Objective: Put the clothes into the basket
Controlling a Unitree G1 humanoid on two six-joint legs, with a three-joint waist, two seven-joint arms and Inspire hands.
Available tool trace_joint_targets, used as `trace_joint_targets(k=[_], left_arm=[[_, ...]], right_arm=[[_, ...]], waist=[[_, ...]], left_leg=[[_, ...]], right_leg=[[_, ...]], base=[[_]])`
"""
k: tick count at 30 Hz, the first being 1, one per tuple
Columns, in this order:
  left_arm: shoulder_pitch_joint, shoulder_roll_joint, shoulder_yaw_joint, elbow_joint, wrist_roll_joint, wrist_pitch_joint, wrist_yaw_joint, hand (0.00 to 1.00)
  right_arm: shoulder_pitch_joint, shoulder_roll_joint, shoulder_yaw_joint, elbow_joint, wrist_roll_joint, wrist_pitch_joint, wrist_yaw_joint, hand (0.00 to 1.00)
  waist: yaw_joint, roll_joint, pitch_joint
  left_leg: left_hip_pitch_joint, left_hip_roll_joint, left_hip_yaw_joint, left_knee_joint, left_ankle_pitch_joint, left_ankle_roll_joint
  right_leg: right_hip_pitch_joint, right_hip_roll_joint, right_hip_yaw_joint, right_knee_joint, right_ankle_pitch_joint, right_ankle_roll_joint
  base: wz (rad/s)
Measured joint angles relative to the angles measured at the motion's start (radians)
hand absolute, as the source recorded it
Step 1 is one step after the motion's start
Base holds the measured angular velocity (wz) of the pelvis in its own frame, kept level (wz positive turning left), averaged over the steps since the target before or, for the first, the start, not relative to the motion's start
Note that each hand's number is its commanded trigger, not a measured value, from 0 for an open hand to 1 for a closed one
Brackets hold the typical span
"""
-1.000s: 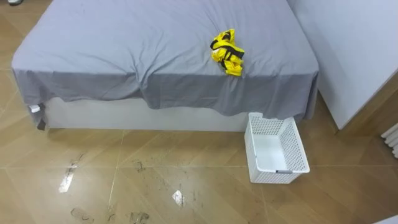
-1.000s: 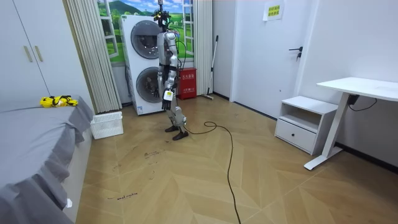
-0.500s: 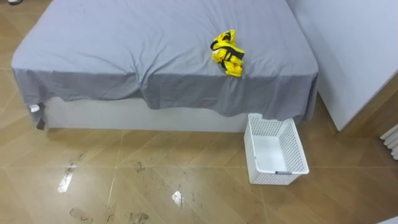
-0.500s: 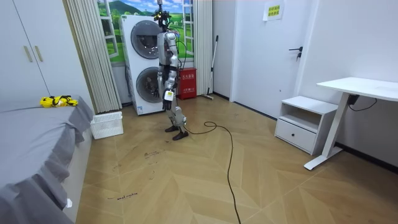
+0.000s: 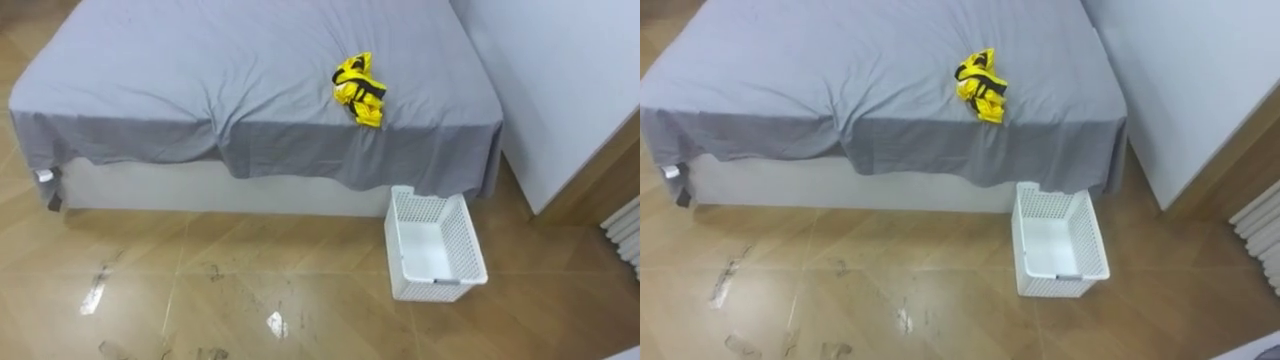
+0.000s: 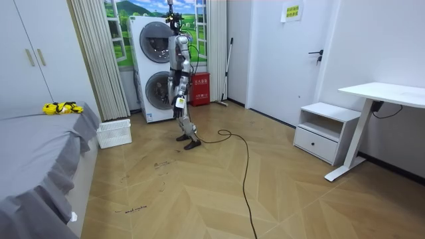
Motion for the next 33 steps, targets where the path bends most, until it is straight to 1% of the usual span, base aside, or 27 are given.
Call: trace_joint_targets(k=[1,2,3,4,5,6,7,8,10,11,14,15,16,17,18,19,20,22,23,24,26,27,28,29,30,31,33], left_arm=[[0.001,-0.001,-0.002,-0.019,-0.028,-0.005,0.000,0.00],[0.002,-0.001,-0.016,-0.036,-0.064,-0.011,0.000,0.00],[0.003,-0.003,-0.025,-0.045,-0.081,-0.016,0.000,0.00],[0.007,-0.008,-0.033,-0.063,-0.119,-0.025,0.000,0.00],[0.013,-0.009,-0.032,-0.074,-0.135,-0.027,0.000,0.00],[0.025,-0.008,-0.023,-0.084,-0.152,-0.043,0.000,0.00],[0.040,-0.002,-0.011,-0.081,-0.169,-0.055,0.001,0.00],[0.060,0.004,-0.004,-0.077,-0.176,-0.057,0.002,0.00],[0.074,0.001,0.010,-0.072,-0.176,-0.062,0.002,0.00],[0.080,0.001,0.016,-0.072,-0.177,-0.072,0.002,0.00],[0.064,0.000,0.004,-0.048,-0.156,-0.084,0.001,0.00],[0.069,0.000,-0.014,-0.041,-0.157,-0.087,0.001,0.00],[0.062,0.001,-0.033,-0.037,-0.155,-0.088,0.002,0.00],[0.062,0.001,-0.040,-0.035,-0.152,-0.088,0.002,0.00],[0.061,0.002,-0.051,-0.030,-0.138,-0.090,0.002,0.00],[0.053,0.001,-0.058,-0.015,-0.116,-0.090,0.002,0.00],[0.047,0.001,-0.057,-0.008,-0.095,-0.090,0.002,0.00],[0.016,0.002,-0.063,-0.003,-0.043,-0.089,0.007,0.00],[0.005,0.001,-0.069,-0.005,-0.039,-0.088,0.008,0.00],[-0.014,-0.001,-0.073,-0.013,-0.033,-0.088,0.009,0.00],[-0.037,0.000,-0.121,-0.024,-0.029,-0.081,0.011,0.00],[-0.039,-0.001,-0.162,-0.037,-0.025,-0.080,0.015,0.00],[-0.041,-0.009,-0.191,-0.037,-0.026,-0.079,0.017,0.00],[-0.039,-0.013,-0.200,-0.038,-0.026,-0.079,0.017,0.00],[-0.040,-0.013,-0.210,-0.038,-0.026,-0.080,0.017,0.00],[-0.039,-0.012,-0.209,-0.031,-0.028,-0.078,0.017,0.00],[-0.023,-0.012,-0.204,-0.026,-0.028,-0.070,0.018,0.00]], right_arm=[[0.005,0.000,-0.002,-0.002,0.012,0.000,-0.001,0.00],[0.009,-0.005,-0.002,-0.005,0.018,0.000,-0.005,0.00],[0.008,-0.008,-0.003,-0.005,0.018,0.002,-0.009,0.00],[0.006,-0.016,-0.003,-0.004,0.019,0.007,-0.013,0.00],[0.007,-0.019,-0.003,-0.004,0.019,0.009,-0.013,0.00],[0.014,-0.021,-0.003,-0.004,0.012,0.015,-0.016,0.00],[0.024,-0.021,-0.002,-0.005,0.003,0.021,-0.023,0.00],[0.037,-0.020,0.000,-0.011,0.002,0.022,-0.030,0.00],[0.042,-0.023,-0.014,-0.018,-0.008,0.021,-0.031,0.00],[0.040,-0.025,-0.023,-0.020,-0.013,0.021,-0.031,0.00],[0.046,-0.027,-0.045,-0.022,-0.026,0.013,-0.032,0.00],[0.046,-0.024,-0.044,-0.034,-0.021,0.008,-0.032,0.00],[0.055,-0.019,-0.043,-0.051,-0.012,0.008,-0.034,0.00],[0.054,-0.019,-0.042,-0.057,-0.004,0.008,-0.035,0.00],[0.052,-0.015,-0.042,-0.078,0.007,0.007,-0.039,0.00],[0.049,-0.013,-0.042,-0.101,0.015,-0.001,-0.044,0.00],[0.047,-0.012,-0.043,-0.117,0.013,-0.003,-0.047,0.00],[0.027,-0.013,-0.042,-0.204,0.008,-0.007,-0.062,0.00],[0.027,-0.012,-0.042,-0.235,0.005,-0.007,-0.068,0.00],[0.024,-0.010,-0.043,-0.283,0.000,-0.013,-0.076,0.00],[0.010,-0.008,-0.040,-0.319,-0.006,-0.027,-0.086,0.00],[0.002,-0.008,-0.031,-0.337,-0.010,-0.041,-0.092,0.00],[-0.003,-0.011,-0.020,-0.353,-0.009,-0.055,-0.105,0.00],[-0.003,-0.009,-0.020,-0.364,-0.009,-0.061,-0.113,0.00],[-0.009,-0.003,-0.020,-0.391,-0.015,-0.074,-0.124,0.00],[-0.029,-0.002,-0.021,-0.412,-0.032,-0.086,-0.129,0.00],[-0.047,-0.005,-0.022,-0.456,-0.043,-0.093,-0.138,0.00]], waist=[[0.000,-0.001,-0.0003],[0.000,-0.003,-0.0015],[0.002,-0.006,-0.0022],[0.009,-0.015,-0.0066],[0.018,-0.014,-0.0062],[0.042,-0.011,-0.0059],[0.050,-0.004,-0.0077],[0.053,-0.001,-0.0096],[0.049,-0.013,-0.0195],[0.049,-0.028,-0.0281],[0.050,-0.031,-0.0180],[0.054,-0.034,-0.0151],[0.055,-0.034,-0.0129],[0.058,-0.031,-0.0113],[0.062,-0.025,-0.0096],[0.065,-0.013,-0.0060],[0.069,-0.011,-0.0061],[0.071,0.009,0.0009],[0.069,0.013,0.0024],[0.056,0.024,0.0096],[0.049,0.030,0.0139],[0.047,0.034,0.0125],[0.043,0.044,0.0110],[0.042,0.047,0.0054],[0.046,0.047,-0.0030],[0.061,0.050,-0.0142],[0.059,0.078,-0.0073]], left_leg=[[-0.066,-0.002,-0.009,0.111,0.019,0.008],[-0.123,-0.035,-0.012,0.086,0.018,0.015],[-0.151,-0.057,-0.004,0.034,0.023,0.018],[-0.202,-0.095,-0.001,-0.098,0.062,0.015],[-0.222,-0.111,0.001,-0.174,0.096,0.006],[-0.246,-0.116,0.004,-0.322,0.172,-0.002],[-0.256,-0.099,0.005,-0.404,0.245,-0.006],[-0.252,-0.095,0.017,-0.408,0.333,0.007],[-0.266,-0.123,0.033,-0.380,0.404,0.058],[-0.280,-0.150,0.056,-0.325,0.366,0.106],[-0.285,-0.191,0.077,-0.233,0.260,0.125],[-0.258,-0.207,0.083,-0.220,0.219,0.133],[-0.217,-0.217,0.090,-0.219,0.188,0.149],[-0.195,-0.219,0.091,-0.222,0.174,0.150],[-0.144,-0.223,0.090,-0.238,0.154,0.156],[-0.089,-0.223,0.078,-0.267,0.135,0.159],[-0.065,-0.223,0.072,-0.283,0.127,0.159],[-0.002,-0.201,0.053,-0.309,0.096,0.154],[0.009,-0.192,0.048,-0.312,0.089,0.153],[0.032,-0.176,0.023,-0.321,0.076,0.149],[0.086,-0.152,-0.011,-0.349,0.056,0.136],[0.124,-0.142,-0.032,-0.374,0.040,0.127],[0.170,-0.126,-0.055,-0.391,0.024,0.116],[0.194,-0.118,-0.069,-0.403,0.021,0.111],[0.218,-0.101,-0.088,-0.415,0.007,0.093],[0.222,-0.078,-0.091,-0.407,-0.008,0.068],[0.253,-0.035,-0.085,-0.407,-0.008,0.007]], right_leg=[[0.009,-0.001,0.021,0.017,-0.015,-0.011],[0.012,-0.010,0.038,0.017,-0.028,-0.007],[0.011,-0.022,0.045,0.018,-0.035,-0.001],[0.010,-0.043,0.058,0.017,-0.042,0.006],[0.010,-0.051,0.067,0.013,-0.046,0.010],[0.023,-0.059,0.090,0.006,-0.057,0.015],[0.051,-0.062,0.094,-0.009,-0.067,0.015],[0.078,-0.077,0.104,-0.019,-0.082,0.019],[0.097,-0.110,0.127,-0.031,-0.112,0.044],[0.100,-0.133,0.138,-0.045,-0.119,0.071],[0.115,-0.183,0.159,0.002,-0.116,0.090],[0.099,-0.204,0.158,0.103,-0.115,0.096],[0.055,-0.220,0.158,0.254,-0.089,0.136],[0.027,-0.226,0.159,0.337,-0.058,0.148],[-0.036,-0.232,0.158,0.500,0.045,0.146],[-0.087,-0.233,0.155,0.623,0.158,0.128],[-0.118,-0.230,0.153,0.670,0.161,0.121],[-0.281,-0.181,0.107,0.760,0.047,0.065],[-0.321,-0.164,0.094,0.745,0.020,0.056],[-0.390,-0.129,0.058,0.662,-0.014,0.048],[-0.446,-0.077,0.028,0.425,-0.010,0.042],[-0.452,-0.058,0.010,0.230,0.042,0.040],[-0.451,-0.044,-0.007,0.101,0.155,0.030],[-0.443,-0.038,-0.012,0.053,0.209,0.021],[-0.430,-0.016,-0.010,0.007,0.294,-0.017],[-0.424,0.008,-0.017,0.028,0.311,-0.045],[-0.399,0.035,-0.050,0.078,0.261,-0.062]], base=[[0.34],[0.30],[0.18],[-0.04],[-0.41],[-0.66],[-0.85],[-0.60],[-0.36],[-0.17],[-0.03],[-0.08],[-0.07],[-0.08],[-0.12],[-0.15],[-0.15],[-0.01],[0.33],[0.49],[0.48],[0.43],[0.47],[0.47],[0.16],[0.00],[0.02]])
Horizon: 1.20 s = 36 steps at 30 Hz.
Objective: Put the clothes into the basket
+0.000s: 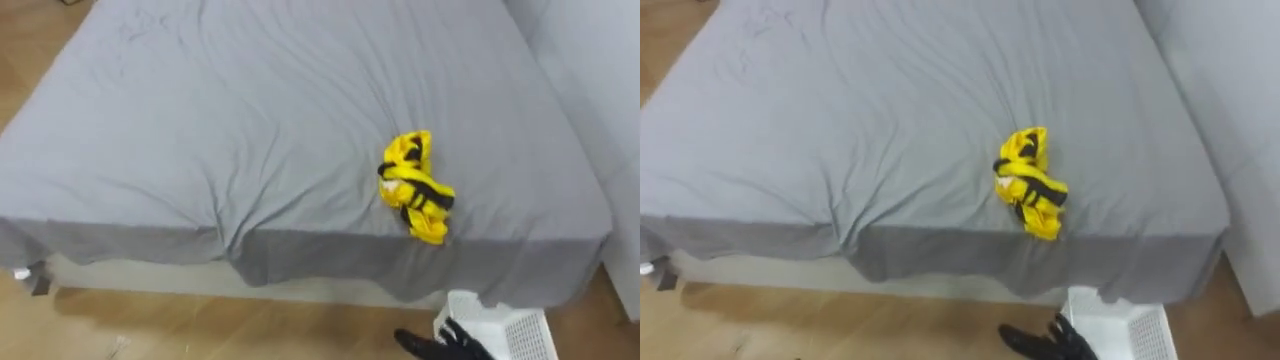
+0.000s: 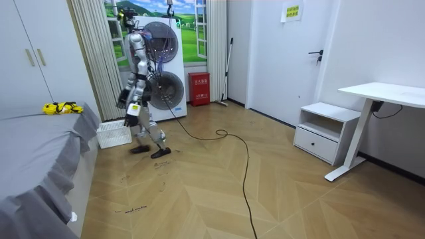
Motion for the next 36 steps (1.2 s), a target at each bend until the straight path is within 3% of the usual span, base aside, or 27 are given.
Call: trace_joint_targets(k=[1,2,3,4,5,6,7,8,10,12,14,15,16,22,26,28,36], left_arm=[[0.011,0.002,0.000,-0.005,0.000,0.004,0.000,0.00],[0.015,0.006,0.001,-0.016,0.000,0.003,0.001,0.00],[0.040,0.018,0.005,-0.033,-0.001,-0.002,0.002,0.00],[0.065,0.033,0.008,-0.040,-0.001,-0.008,0.006,0.00],[0.074,0.031,0.010,-0.039,-0.001,-0.006,0.008,0.00],[0.093,0.033,0.034,-0.039,-0.002,-0.008,0.009,0.00],[0.102,0.034,0.050,-0.047,-0.008,-0.011,0.012,0.00],[0.100,0.036,0.050,-0.056,-0.024,-0.012,0.016,0.00],[0.097,0.041,0.041,-0.087,-0.073,-0.018,0.027,0.00],[0.096,0.039,0.041,-0.096,-0.102,-0.026,0.029,0.00],[0.096,0.039,0.043,-0.098,-0.119,-0.035,0.030,0.00],[0.101,0.039,0.050,-0.101,-0.120,-0.036,0.030,0.00],[0.108,0.040,0.057,-0.104,-0.119,-0.036,0.031,0.00],[0.126,0.038,0.038,-0.095,-0.115,-0.031,0.031,0.00],[0.117,0.046,0.037,-0.091,-0.108,-0.023,0.031,0.00],[0.090,0.046,0.039,-0.073,-0.092,-0.012,0.031,0.00],[0.036,0.049,0.039,-0.036,-0.067,0.013,0.031,0.00]], right_arm=[[0.000,-0.002,-0.001,-0.049,0.000,-0.002,-0.013,0.00],[0.007,-0.002,0.000,-0.077,0.000,-0.001,-0.017,0.00],[0.023,0.001,0.004,-0.127,0.002,-0.001,-0.019,0.00],[0.035,-0.002,0.019,-0.164,0.002,-0.002,-0.017,0.00],[0.035,-0.010,0.021,-0.170,0.002,-0.002,-0.017,0.00],[0.038,-0.007,0.025,-0.171,0.002,-0.002,-0.025,0.00],[0.043,-0.008,0.032,-0.169,0.000,-0.002,-0.028,0.00],[0.044,-0.010,0.036,-0.169,0.003,-0.002,-0.029,0.00],[0.042,-0.016,0.043,-0.167,-0.003,-0.002,-0.034,0.00],[0.048,-0.017,0.042,-0.169,0.001,-0.001,-0.040,0.00],[0.049,-0.020,0.038,-0.174,0.002,0.006,-0.042,0.00],[0.053,-0.020,0.038,-0.178,-0.005,0.011,-0.050,0.00],[0.059,-0.018,0.039,-0.181,-0.025,0.016,-0.051,0.00],[0.067,-0.027,0.037,-0.182,-0.046,0.014,-0.052,0.00],[0.063,-0.027,0.045,-0.189,-0.086,0.014,-0.061,0.00],[0.039,-0.027,0.047,-0.190,-0.121,0.014,-0.072,0.00],[-0.005,-0.027,0.074,-0.165,-0.172,0.014,-0.096,0.00]], waist=[[-0.003,0.009,0.0027],[-0.010,0.006,0.0088],[-0.012,0.002,0.0110],[-0.002,-0.019,0.0078],[-0.005,-0.002,0.0091],[-0.014,-0.010,0.0077],[-0.028,-0.027,0.0106],[-0.034,-0.034,0.0128],[-0.032,-0.051,0.0201],[-0.029,-0.055,0.0184],[-0.027,-0.053,0.0146],[-0.016,-0.058,0.0017],[-0.013,-0.069,-0.0166],[-0.028,-0.081,-0.0125],[-0.027,-0.089,-0.0032],[-0.027,-0.092,0.0091],[-0.016,-0.093,0.0116]], left_leg=[[0.030,0.017,-0.001,0.007,0.017,-0.029],[0.045,0.020,-0.011,0.023,0.029,-0.037],[0.050,0.029,-0.024,0.120,0.030,-0.042],[0.007,0.028,0.005,0.288,0.029,-0.047],[-0.016,0.044,0.007,0.375,0.039,-0.056],[-0.063,0.058,0.012,0.527,0.120,-0.085],[-0.121,0.075,0.019,0.618,0.137,-0.081],[-0.150,0.081,0.027,0.641,0.128,-0.072],[-0.253,0.092,0.063,0.599,0.051,-0.074],[-0.312,0.080,0.064,0.475,0.016,-0.065],[-0.365,0.073,0.070,0.311,0.024,-0.062],[-0.382,0.067,0.078,0.252,0.102,-0.022],[-0.347,0.043,0.080,0.196,0.117,-0.015],[-0.239,-0.020,0.077,0.041,0.155,0.002],[-0.221,-0.032,0.068,-0.014,0.174,0.004],[-0.232,-0.037,0.069,-0.013,0.175,0.004],[-0.290,-0.048,0.064,-0.003,0.181,0.014]], right_leg=[[0.003,0.004,-0.022,0.077,-0.041,-0.020],[-0.006,0.000,-0.045,0.144,-0.065,-0.027],[-0.017,-0.001,-0.063,0.151,-0.102,-0.015],[0.027,0.005,-0.068,0.079,-0.101,-0.035],[0.056,0.022,-0.080,0.080,-0.106,-0.046],[0.109,0.032,-0.073,0.060,-0.135,-0.050],[0.164,0.033,-0.066,0.023,-0.147,-0.047],[0.187,0.033,-0.065,0.000,-0.147,-0.046],[0.263,0.031,-0.048,-0.071,-0.147,-0.042],[0.299,0.030,-0.021,-0.107,-0.147,-0.034],[0.319,0.029,0.003,-0.123,-0.152,-0.024],[0.320,0.020,0.029,-0.120,-0.159,-0.013],[0.318,0.006,0.046,-0.123,-0.166,0.001],[0.354,-0.033,0.037,-0.156,-0.166,0.024],[0.349,-0.043,0.013,-0.155,-0.169,0.036],[0.346,-0.050,0.009,-0.156,-0.173,0.042],[0.294,-0.059,0.002,-0.156,-0.173,0.043]], base=[[0.22],[0.20],[-0.03],[-0.16],[-0.21],[0.06],[0.19],[0.23],[-0.06],[-0.37],[-0.43],[-0.52],[-0.45],[-0.09],[0.09],[0.05],[0.01]])
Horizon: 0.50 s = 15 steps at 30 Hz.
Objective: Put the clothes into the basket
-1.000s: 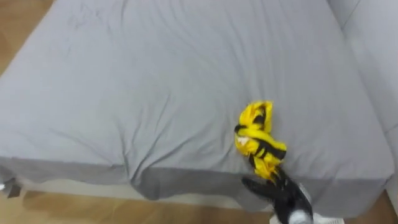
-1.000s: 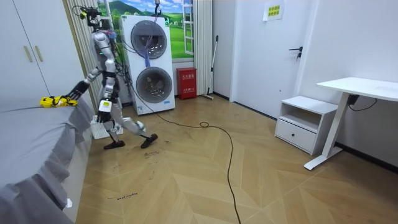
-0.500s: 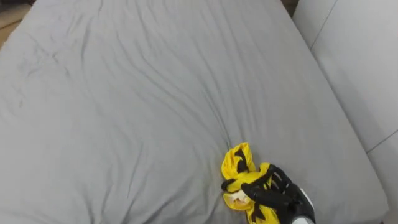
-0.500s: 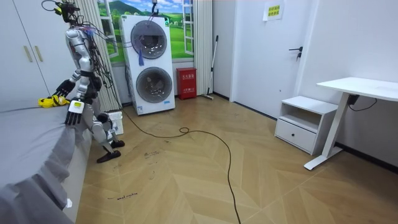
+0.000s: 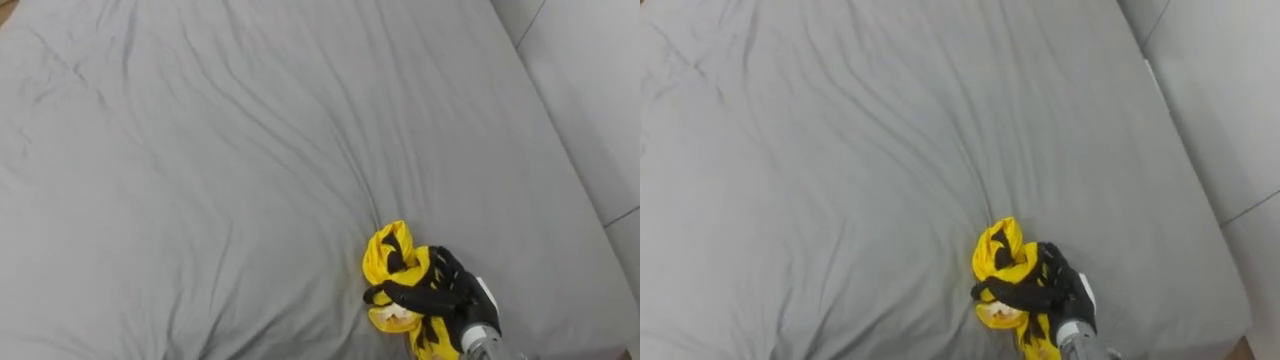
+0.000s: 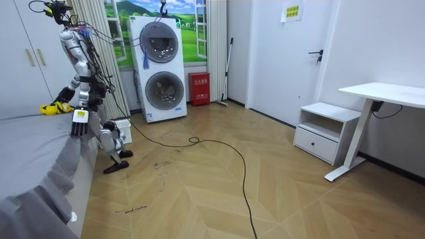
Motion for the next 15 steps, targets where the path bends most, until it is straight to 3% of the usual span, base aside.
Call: trace_joint_targets(k=[5,7,9,10,12,13,15], left_arm=[[0.000,0.000,0.014,0.019,-0.002,-0.002,0.000,0.00],[0.001,0.006,0.032,0.020,-0.002,-0.001,0.017,0.00],[-0.002,0.009,0.028,0.020,-0.002,0.004,0.019,0.00],[-0.001,0.010,0.028,0.020,-0.002,0.006,0.019,0.00],[0.000,0.009,0.029,0.021,-0.002,0.007,0.019,0.00],[0.001,0.009,0.029,0.021,-0.002,0.007,0.018,0.00],[0.001,0.008,0.029,0.022,-0.002,0.010,0.018,0.00]], right_arm=[[-0.038,-0.001,0.024,0.173,-0.040,-0.030,0.001,0.00],[-0.068,-0.001,0.051,0.241,-0.071,-0.042,0.001,0.00],[-0.096,-0.001,0.065,0.303,-0.087,-0.053,0.002,0.00],[-0.114,-0.001,0.073,0.337,-0.095,-0.054,0.003,0.05],[-0.127,-0.001,0.072,0.371,-0.112,-0.062,0.007,0.78],[-0.138,-0.002,0.072,0.398,-0.124,-0.066,0.009,1.00],[-0.155,-0.005,0.072,0.434,-0.140,-0.076,0.015,1.00]], waist=[[0.016,-0.005,-0.0048],[0.018,-0.017,-0.0129],[0.018,-0.016,-0.0130],[0.018,-0.016,-0.0132],[0.017,-0.014,-0.0121],[0.018,-0.012,-0.0125],[0.018,-0.009,-0.0134]], left_leg=[[-0.015,-0.009,-0.019,0.007,0.005,0.008],[-0.032,-0.009,-0.021,0.022,0.006,0.009],[-0.041,-0.009,-0.032,0.033,0.005,0.009],[-0.042,-0.009,-0.038,0.036,0.005,0.009],[-0.042,-0.010,-0.044,0.034,0.005,0.010],[-0.042,-0.012,-0.047,0.035,0.004,0.010],[-0.043,-0.017,-0.051,0.036,0.004,0.011]], right_leg=[[-0.002,-0.009,-0.027,0.000,-0.002,0.003],[-0.008,-0.010,-0.037,0.000,-0.002,0.005],[-0.008,-0.011,-0.041,0.000,-0.001,0.006],[-0.006,-0.010,-0.042,0.000,-0.001,0.007],[0.001,-0.010,-0.046,0.000,0.000,0.007],[0.006,-0.010,-0.047,0.000,-0.001,0.007],[0.009,-0.010,-0.046,-0.004,-0.002,0.009]], base=[[0.14],[0.12],[0.14],[0.07],[0.09],[0.11],[0.10]])
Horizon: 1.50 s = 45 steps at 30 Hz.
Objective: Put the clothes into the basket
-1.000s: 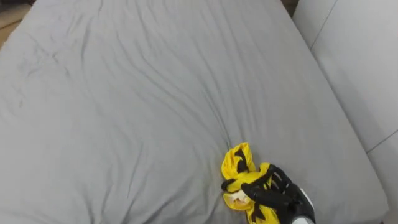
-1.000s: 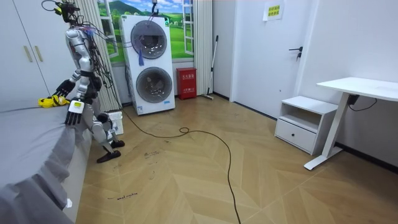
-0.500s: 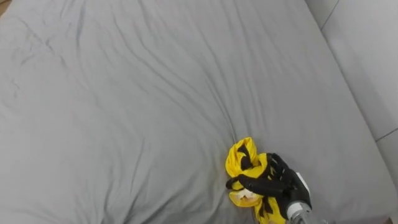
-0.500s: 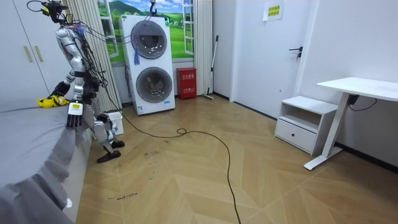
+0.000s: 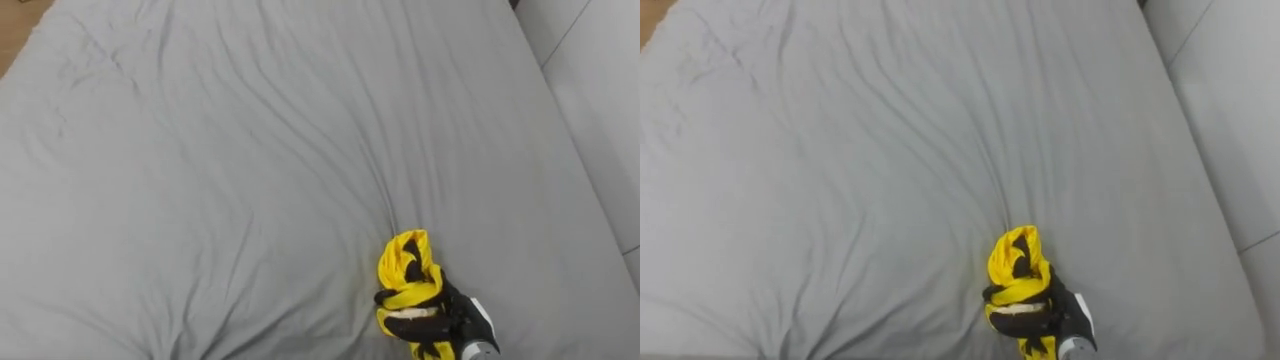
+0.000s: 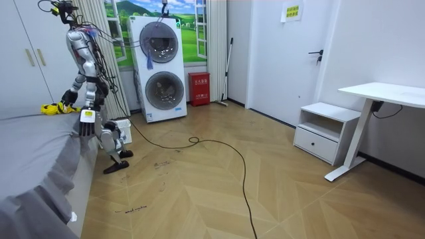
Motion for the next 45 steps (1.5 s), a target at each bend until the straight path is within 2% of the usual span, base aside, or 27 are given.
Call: trace_joint_targets(k=[3,8,12,15,24,27,32,35,37,39,40,42,45], left_arm=[[0.002,0.000,0.000,0.007,-0.001,0.006,0.000,0.00],[0.003,0.003,0.001,0.011,0.000,0.011,0.000,0.00],[0.000,0.005,0.000,0.012,-0.001,0.026,0.000,0.00],[0.000,0.007,-0.003,0.016,-0.003,0.026,0.000,0.00],[-0.001,0.010,-0.004,0.017,0.000,0.022,0.000,0.00],[0.000,0.009,-0.002,0.015,0.001,0.022,0.000,0.00],[0.007,0.008,0.013,0.015,0.029,0.007,0.001,0.00],[0.015,0.009,0.035,-0.001,0.060,-0.001,0.001,0.00],[0.028,0.007,0.062,-0.001,0.108,-0.001,0.001,0.00],[0.028,0.007,0.070,-0.001,0.109,-0.001,0.001,0.00],[0.028,0.009,0.071,0.000,0.111,0.003,0.001,0.00],[0.020,0.004,0.084,0.016,0.117,0.023,0.001,0.00],[0.025,-0.005,0.112,0.048,0.120,0.055,0.013,0.00]], right_arm=[[-0.009,-0.027,0.000,0.041,-0.010,-0.011,0.001,1.00],[-0.007,-0.047,0.000,0.084,-0.011,-0.009,0.002,1.00],[-0.004,-0.046,0.001,0.120,-0.010,0.024,0.016,1.00],[0.010,-0.032,0.002,0.145,-0.009,0.045,0.032,1.00],[0.042,-0.018,0.015,0.140,-0.002,0.047,0.031,1.00],[0.069,-0.018,-0.023,0.086,0.046,0.073,0.033,1.00],[0.113,-0.020,-0.084,-0.060,0.127,0.089,0.031,1.00],[0.170,-0.031,-0.148,-0.242,0.165,0.090,0.021,1.00],[0.206,-0.032,-0.207,-0.416,0.203,0.089,0.009,1.00],[0.241,-0.038,-0.237,-0.564,0.257,0.087,0.003,1.00],[0.246,-0.046,-0.241,-0.632,0.276,0.086,0.003,1.00],[0.246,-0.051,-0.265,-0.695,0.280,0.081,0.011,1.00],[0.259,-0.052,-0.307,-0.726,0.274,0.077,0.012,1.00]], waist=[[0.001,0.005,-0.0025],[0.000,0.004,-0.0037],[0.000,0.000,-0.0050],[0.001,-0.001,0.0001],[-0.002,-0.008,0.0084],[-0.005,-0.008,0.0107],[-0.008,-0.001,0.0140],[-0.016,-0.001,0.0139],[-0.039,-0.001,0.0128],[-0.048,-0.001,0.0119],[-0.066,-0.002,0.0106],[-0.081,-0.002,0.0094],[-0.106,0.000,0.0082]], left_leg=[[0.003,-0.005,-0.002,0.000,0.005,0.004],[-0.004,-0.009,-0.009,0.000,0.005,0.005],[-0.001,-0.009,-0.010,-0.010,0.005,0.005],[0.008,-0.009,-0.010,-0.020,0.005,0.004],[0.023,-0.009,-0.009,-0.037,0.005,0.005],[0.030,-0.011,-0.009,-0.036,0.006,0.006],[0.055,-0.007,0.022,-0.041,0.005,0.008],[0.089,-0.006,0.055,-0.055,0.005,0.008],[0.122,-0.004,0.087,-0.070,0.004,0.009],[0.137,0.001,0.116,-0.077,0.002,0.011],[0.147,0.010,0.134,-0.083,0.001,0.011],[0.166,0.012,0.173,-0.087,-0.006,0.010],[0.184,0.028,0.217,-0.086,-0.015,0.008]], right_leg=[[0.012,-0.001,-0.002,-0.022,0.001,0.003],[0.009,-0.005,-0.023,-0.032,0.001,0.005],[0.008,-0.005,-0.034,-0.028,0.002,0.006],[0.015,-0.005,-0.047,-0.029,0.002,0.006],[0.021,-0.010,-0.046,-0.030,0.002,0.008],[0.031,-0.014,-0.044,-0.031,0.000,0.015],[0.035,-0.011,0.008,-0.028,0.000,0.016],[0.048,-0.009,0.037,-0.027,0.000,0.016],[0.061,-0.007,0.068,-0.028,0.000,0.016],[0.062,-0.004,0.103,-0.029,-0.001,0.017],[0.060,0.000,0.124,-0.029,-0.001,0.018],[0.061,0.006,0.166,-0.028,0.004,0.018],[0.060,0.019,0.209,-0.025,0.014,0.018]], base=[[0.08],[0.09],[0.06],[0.04],[0.00],[-0.01],[-0.25],[-0.28],[-0.37],[-0.47],[-0.52],[-0.61],[-0.49]])
